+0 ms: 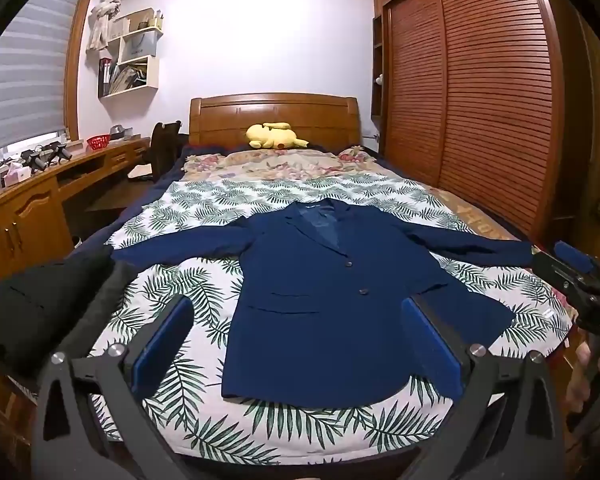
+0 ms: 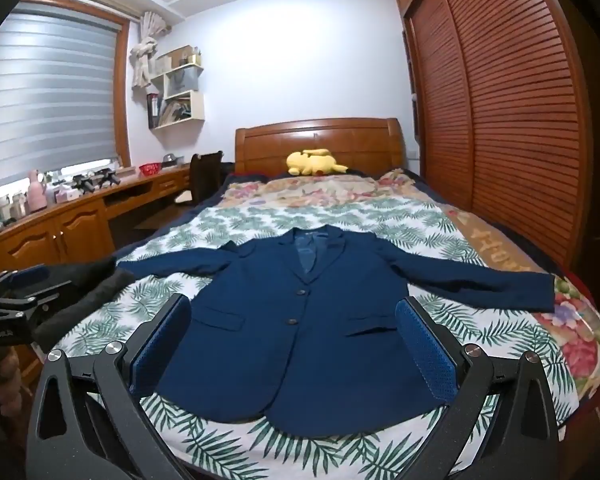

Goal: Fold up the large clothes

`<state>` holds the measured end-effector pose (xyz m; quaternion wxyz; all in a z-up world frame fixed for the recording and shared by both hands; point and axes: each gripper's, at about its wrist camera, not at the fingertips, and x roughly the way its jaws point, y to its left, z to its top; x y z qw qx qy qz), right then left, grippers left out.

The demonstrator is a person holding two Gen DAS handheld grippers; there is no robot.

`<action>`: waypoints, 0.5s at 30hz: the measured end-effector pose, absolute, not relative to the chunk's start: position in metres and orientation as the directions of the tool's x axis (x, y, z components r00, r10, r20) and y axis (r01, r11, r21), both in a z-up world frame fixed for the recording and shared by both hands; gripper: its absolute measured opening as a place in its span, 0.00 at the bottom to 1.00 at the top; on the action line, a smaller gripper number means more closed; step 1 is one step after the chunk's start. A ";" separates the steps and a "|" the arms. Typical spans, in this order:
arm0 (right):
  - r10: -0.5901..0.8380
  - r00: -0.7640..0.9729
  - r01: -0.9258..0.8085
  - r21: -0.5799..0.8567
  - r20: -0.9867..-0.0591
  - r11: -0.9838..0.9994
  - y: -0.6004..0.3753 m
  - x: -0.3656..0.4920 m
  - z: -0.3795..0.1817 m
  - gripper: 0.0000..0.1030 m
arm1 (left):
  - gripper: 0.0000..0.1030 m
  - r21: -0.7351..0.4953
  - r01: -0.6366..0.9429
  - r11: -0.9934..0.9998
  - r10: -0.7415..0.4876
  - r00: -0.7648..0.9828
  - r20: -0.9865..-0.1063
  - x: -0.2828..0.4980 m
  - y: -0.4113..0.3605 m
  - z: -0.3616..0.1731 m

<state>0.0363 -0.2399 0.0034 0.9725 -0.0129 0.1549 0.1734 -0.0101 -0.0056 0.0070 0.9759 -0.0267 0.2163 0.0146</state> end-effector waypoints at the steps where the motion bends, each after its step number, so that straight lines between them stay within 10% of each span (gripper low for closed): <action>1: 0.334 0.891 -0.342 0.030 -0.306 0.939 -0.240 0.037 0.003 1.00 | 1.00 -0.046 -0.040 0.998 0.017 0.906 -0.422 -0.011 -0.006 0.008; 15: 0.342 0.891 -0.348 0.033 -0.298 0.937 -0.240 0.030 0.008 1.00 | 1.00 -0.050 -0.040 0.998 0.016 0.908 -0.420 -0.012 -0.008 0.012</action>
